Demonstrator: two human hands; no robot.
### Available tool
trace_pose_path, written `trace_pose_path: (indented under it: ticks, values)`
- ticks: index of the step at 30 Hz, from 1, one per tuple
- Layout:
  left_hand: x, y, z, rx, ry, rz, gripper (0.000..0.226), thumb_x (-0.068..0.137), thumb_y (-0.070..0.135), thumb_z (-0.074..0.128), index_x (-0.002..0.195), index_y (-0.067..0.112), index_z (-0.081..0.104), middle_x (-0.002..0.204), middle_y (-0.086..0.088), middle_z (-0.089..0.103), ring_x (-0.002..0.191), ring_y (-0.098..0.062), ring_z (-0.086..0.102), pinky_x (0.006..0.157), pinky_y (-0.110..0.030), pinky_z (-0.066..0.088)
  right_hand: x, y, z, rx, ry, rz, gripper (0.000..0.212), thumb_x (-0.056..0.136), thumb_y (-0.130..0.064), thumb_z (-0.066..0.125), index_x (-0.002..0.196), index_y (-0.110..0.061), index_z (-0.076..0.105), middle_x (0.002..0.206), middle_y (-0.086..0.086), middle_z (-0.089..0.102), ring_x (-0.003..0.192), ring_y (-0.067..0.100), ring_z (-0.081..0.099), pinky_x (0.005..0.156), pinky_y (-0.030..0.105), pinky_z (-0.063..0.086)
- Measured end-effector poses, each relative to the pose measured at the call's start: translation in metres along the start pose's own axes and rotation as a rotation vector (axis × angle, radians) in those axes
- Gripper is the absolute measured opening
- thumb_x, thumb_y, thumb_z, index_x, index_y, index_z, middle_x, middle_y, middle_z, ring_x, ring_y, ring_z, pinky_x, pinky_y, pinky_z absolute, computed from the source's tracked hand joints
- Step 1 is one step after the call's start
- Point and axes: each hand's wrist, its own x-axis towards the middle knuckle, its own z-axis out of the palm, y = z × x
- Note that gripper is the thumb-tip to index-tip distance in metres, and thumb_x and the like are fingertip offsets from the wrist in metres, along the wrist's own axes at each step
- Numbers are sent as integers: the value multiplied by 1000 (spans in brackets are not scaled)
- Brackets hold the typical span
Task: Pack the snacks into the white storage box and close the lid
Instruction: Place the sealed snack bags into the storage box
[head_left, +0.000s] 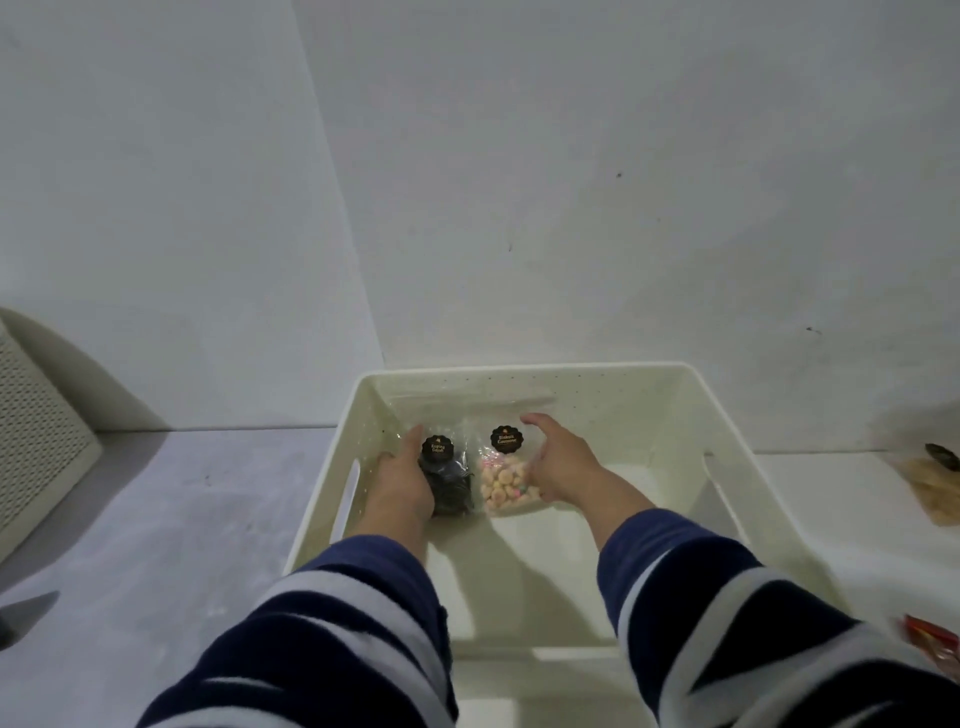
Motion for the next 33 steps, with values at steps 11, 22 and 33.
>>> trace_pose_path:
  ticks: [11,22,33]
  values:
    - [-4,4,-11,69,-134,-58,78,91,3,41,152,34,3,141,-18,40,128,-32,45,105,-36,37,-3,-5,-3,-127,-149,66,75,89,2,55,147,-35,27,114,6,55,71,11,50,55,20,42]
    - [-108,67,-67,277,-272,338,48,96,26,52,142,20,41,143,-6,46,127,-26,49,106,-34,41,-141,-30,-87,-563,-134,-15,52,96,-31,55,144,-23,38,148,5,41,135,25,40,107,30,33]
    - [-256,177,-37,394,-308,728,46,94,36,54,138,25,47,140,0,49,131,-22,44,111,-39,34,-318,48,-186,-658,-32,178,55,91,-48,55,141,-27,46,154,-5,30,142,20,29,116,37,25]
